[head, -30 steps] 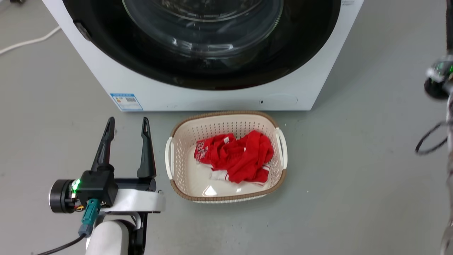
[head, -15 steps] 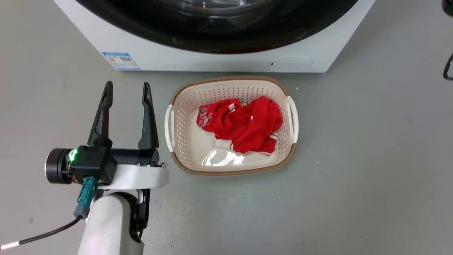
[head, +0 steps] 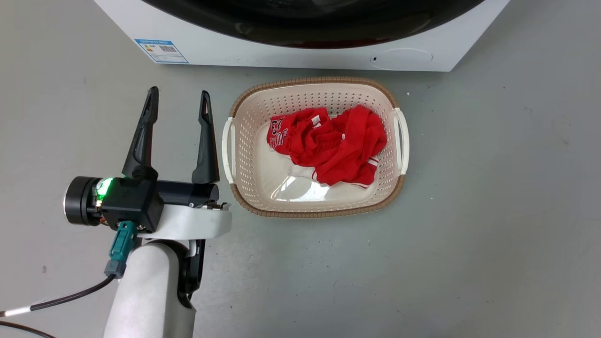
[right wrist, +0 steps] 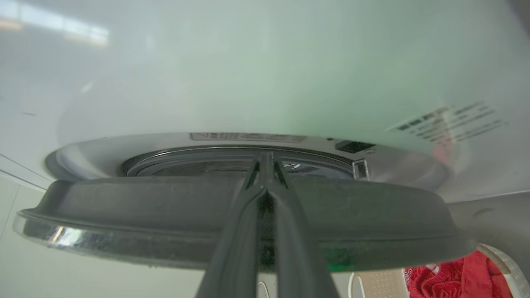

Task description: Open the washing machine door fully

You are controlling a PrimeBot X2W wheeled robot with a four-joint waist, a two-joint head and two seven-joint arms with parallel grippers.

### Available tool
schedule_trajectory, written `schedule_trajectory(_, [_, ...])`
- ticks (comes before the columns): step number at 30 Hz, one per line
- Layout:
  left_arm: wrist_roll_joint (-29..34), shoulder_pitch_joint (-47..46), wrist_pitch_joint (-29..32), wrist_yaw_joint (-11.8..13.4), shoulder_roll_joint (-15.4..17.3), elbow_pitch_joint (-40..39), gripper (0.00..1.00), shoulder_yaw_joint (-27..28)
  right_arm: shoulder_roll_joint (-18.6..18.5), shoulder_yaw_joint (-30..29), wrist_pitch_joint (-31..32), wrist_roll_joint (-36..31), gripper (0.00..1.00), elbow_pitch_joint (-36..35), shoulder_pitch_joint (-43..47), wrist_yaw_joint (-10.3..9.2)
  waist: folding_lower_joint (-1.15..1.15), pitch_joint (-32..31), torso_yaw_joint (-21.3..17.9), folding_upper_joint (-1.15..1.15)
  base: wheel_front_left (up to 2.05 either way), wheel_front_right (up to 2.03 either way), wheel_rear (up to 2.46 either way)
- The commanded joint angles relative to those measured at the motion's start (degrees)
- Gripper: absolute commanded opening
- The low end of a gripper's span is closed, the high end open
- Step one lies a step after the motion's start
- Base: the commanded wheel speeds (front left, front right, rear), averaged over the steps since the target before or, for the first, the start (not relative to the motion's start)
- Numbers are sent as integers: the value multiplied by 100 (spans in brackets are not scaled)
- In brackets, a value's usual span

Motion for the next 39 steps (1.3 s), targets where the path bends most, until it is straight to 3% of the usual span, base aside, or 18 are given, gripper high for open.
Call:
schedule_trajectory(1, [34,-61,-15,3,-6,14,100,0,174,17,198,53,0,60,-33,0,-1,4,0,0,0,0,0])
schedule_trajectory(15, [-27,151,-15,33,-8,219,100,19,204,-53,1905,494,0,-363,764,-2,-1,-507,-68,0,0,0,0])
schedule_trajectory(39, [-76,1319,-15,-40,3,634,100,214,1002,280,3002,1071,0,-2277,3743,0,-1,-2300,-150,0,0,0,0])
